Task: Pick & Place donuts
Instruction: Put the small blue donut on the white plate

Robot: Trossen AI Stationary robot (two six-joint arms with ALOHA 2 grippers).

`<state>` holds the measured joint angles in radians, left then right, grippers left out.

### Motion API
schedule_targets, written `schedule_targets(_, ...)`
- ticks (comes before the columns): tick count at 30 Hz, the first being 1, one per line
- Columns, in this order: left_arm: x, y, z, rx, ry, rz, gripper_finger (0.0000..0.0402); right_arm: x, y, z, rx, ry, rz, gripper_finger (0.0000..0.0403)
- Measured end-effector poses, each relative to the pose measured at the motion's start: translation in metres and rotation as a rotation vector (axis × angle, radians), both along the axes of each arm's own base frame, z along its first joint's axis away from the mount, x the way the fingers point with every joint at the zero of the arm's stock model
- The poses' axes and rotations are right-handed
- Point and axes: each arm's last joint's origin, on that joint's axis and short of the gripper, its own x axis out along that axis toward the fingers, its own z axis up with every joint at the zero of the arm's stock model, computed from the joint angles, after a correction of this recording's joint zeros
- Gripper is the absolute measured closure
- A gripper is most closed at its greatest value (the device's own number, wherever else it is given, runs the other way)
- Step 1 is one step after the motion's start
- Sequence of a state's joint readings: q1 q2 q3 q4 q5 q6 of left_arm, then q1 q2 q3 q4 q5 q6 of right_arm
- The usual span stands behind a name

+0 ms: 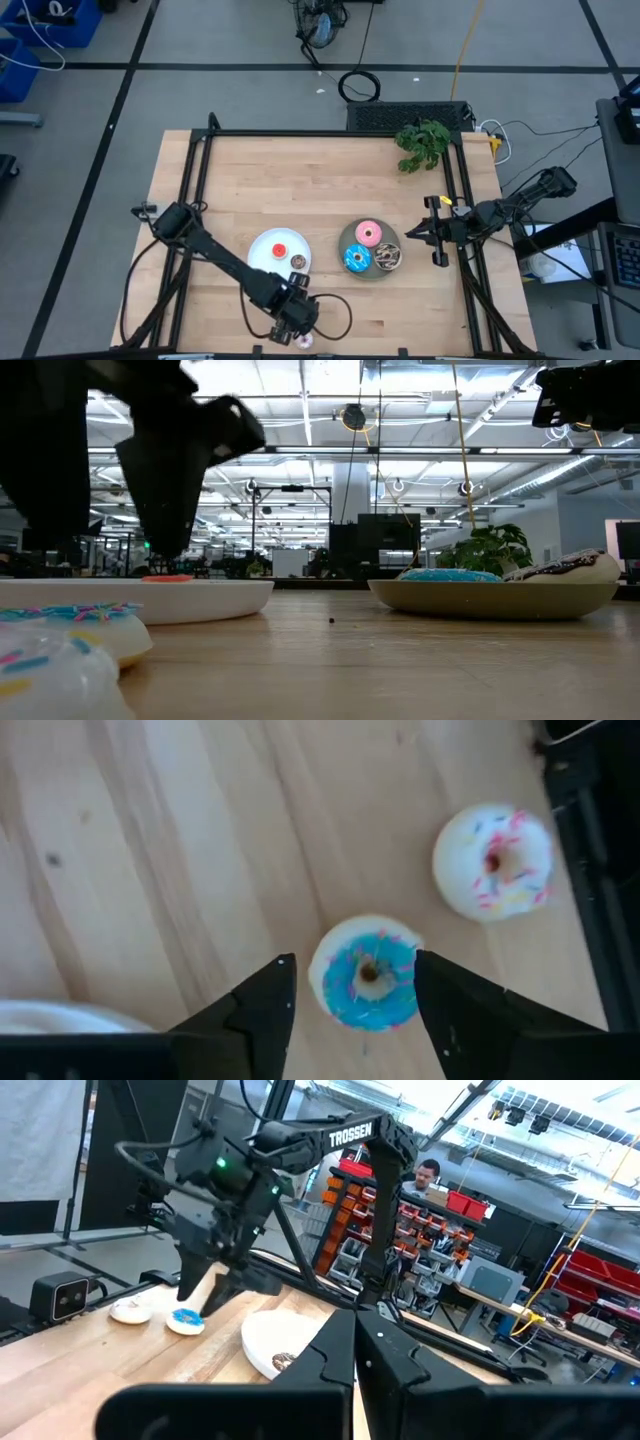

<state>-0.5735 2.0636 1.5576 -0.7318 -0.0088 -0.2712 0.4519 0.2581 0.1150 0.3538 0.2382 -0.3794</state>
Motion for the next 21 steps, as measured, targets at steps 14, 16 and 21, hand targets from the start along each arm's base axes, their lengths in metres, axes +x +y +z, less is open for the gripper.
schedule_targets(14,-0.009,0.005,-0.031,-0.028,0.011,0.058,0.0195,0.000,0.000,0.000,0.000,0.000,0.000,0.0403)
schedule_targets(16,-0.009,0.005,-0.032,-0.035,0.000,0.058,0.0195,0.000,0.000,0.000,-0.001,0.000,0.000,0.0403)
schedule_targets(21,-0.009,0.006,-0.037,-0.050,-0.017,0.064,0.0195,0.000,0.000,0.000,-0.001,-0.001,0.000,0.0403)
